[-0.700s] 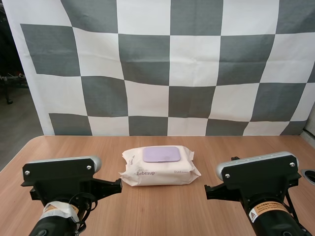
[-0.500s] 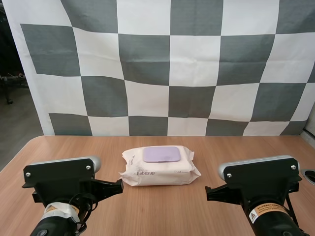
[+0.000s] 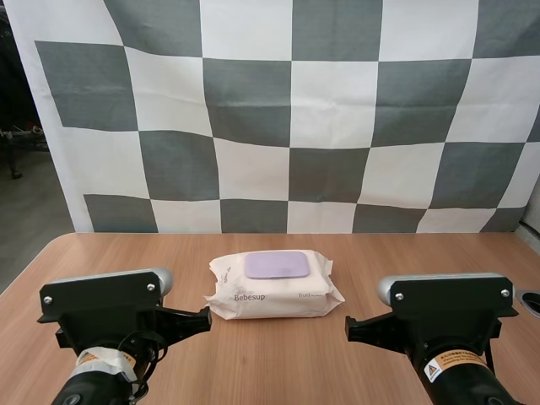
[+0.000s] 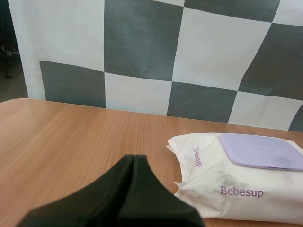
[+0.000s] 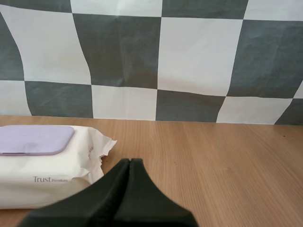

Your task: Open the wet wipes lid

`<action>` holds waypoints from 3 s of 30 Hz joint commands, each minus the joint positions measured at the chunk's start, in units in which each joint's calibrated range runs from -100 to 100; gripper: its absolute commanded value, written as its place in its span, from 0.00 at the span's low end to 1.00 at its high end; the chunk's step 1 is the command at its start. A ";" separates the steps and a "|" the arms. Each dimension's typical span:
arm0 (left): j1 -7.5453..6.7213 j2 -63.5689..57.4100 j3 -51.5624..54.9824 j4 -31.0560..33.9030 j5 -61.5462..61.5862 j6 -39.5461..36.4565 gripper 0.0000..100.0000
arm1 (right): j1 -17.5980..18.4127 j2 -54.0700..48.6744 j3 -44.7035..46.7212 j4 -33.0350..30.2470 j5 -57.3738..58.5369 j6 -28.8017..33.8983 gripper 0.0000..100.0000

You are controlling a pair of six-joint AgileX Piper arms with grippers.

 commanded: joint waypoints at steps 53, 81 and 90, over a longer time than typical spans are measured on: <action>0.05 21.51 -54.47 -3.97 -51.58 24.88 0.00 | 0.02 14.49 -49.14 -4.64 -41.80 -10.13 0.00; 0.12 38.96 -37.28 41.57 14.61 23.03 0.00 | 0.02 44.92 -47.00 -15.08 28.86 -34.81 0.00; 0.12 40.57 -36.41 22.35 5.44 27.19 0.00 | 0.02 44.92 -46.13 -10.26 25.38 -39.68 0.00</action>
